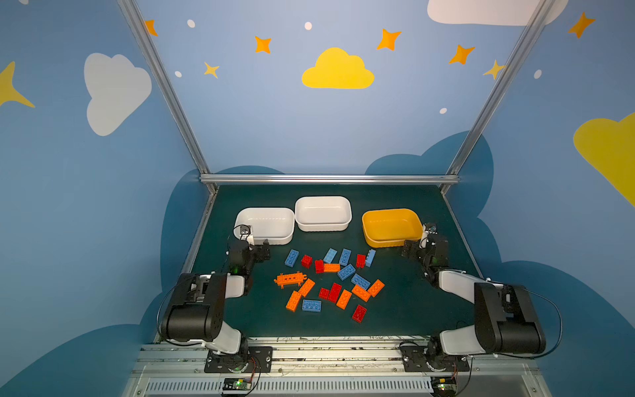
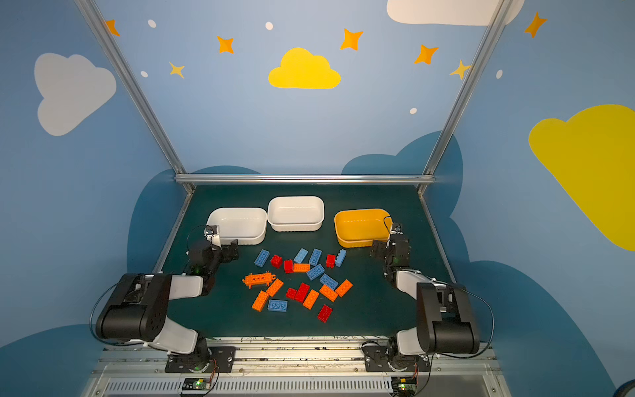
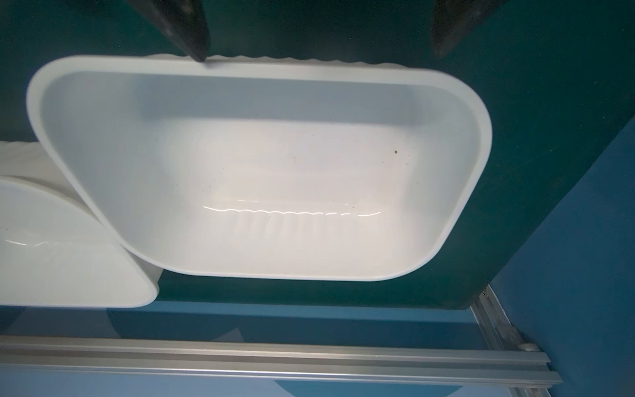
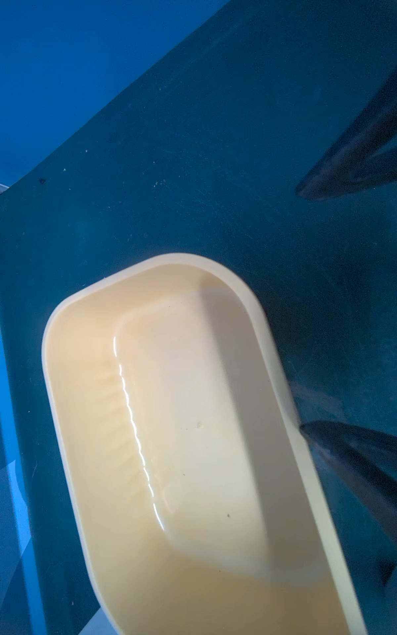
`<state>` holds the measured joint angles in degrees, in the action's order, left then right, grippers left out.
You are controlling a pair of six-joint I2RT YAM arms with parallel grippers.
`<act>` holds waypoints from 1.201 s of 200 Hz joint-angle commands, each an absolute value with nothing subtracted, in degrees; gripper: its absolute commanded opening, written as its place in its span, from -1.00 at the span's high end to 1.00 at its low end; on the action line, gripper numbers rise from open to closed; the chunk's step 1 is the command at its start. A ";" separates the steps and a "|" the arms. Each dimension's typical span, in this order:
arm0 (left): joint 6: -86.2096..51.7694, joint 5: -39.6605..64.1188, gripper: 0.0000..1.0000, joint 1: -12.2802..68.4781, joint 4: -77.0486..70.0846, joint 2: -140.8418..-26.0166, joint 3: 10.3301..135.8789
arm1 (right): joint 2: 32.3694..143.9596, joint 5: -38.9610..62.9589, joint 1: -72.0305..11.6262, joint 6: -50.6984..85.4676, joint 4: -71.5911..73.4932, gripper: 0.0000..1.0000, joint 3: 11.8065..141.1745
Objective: Sort the legos into containers by color
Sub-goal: Pick up the lego from the center of the table.
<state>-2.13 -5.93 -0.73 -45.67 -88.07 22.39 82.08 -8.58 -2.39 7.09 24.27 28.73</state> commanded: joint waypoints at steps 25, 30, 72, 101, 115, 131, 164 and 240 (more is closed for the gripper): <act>-2.11 -5.45 -0.99 -0.97 -45.26 -87.47 23.21 | 82.62 -9.12 -2.57 7.39 25.12 -0.97 30.03; -2.11 -5.45 -0.99 -0.94 -45.26 -87.52 23.22 | 82.62 -9.14 -2.55 7.39 25.08 -0.97 29.93; -2.11 -5.45 -1.00 -0.99 -45.26 -87.46 23.22 | 82.62 -9.07 -2.55 7.45 25.10 -0.97 30.06; -2.11 -5.45 -0.99 -1.03 -45.26 -87.45 23.27 | 82.62 -9.01 -2.54 7.48 25.05 -0.97 30.05; -2.11 -5.45 -0.99 -1.05 -45.26 -87.45 23.20 | 82.62 -8.91 -2.47 7.54 25.11 -0.97 29.96; -2.11 -5.47 -0.99 -1.00 -45.25 -87.47 23.14 | 82.62 -8.82 -2.46 7.47 25.09 -0.97 29.90; -2.11 -5.45 -0.99 -1.04 -45.56 -87.28 22.96 | 82.07 -8.50 -2.24 7.53 25.59 -0.97 29.51; -4.20 -7.62 -0.99 -0.66 -26.45 -67.80 26.56 | 67.41 -3.56 -2.29 7.38 11.91 -0.96 32.61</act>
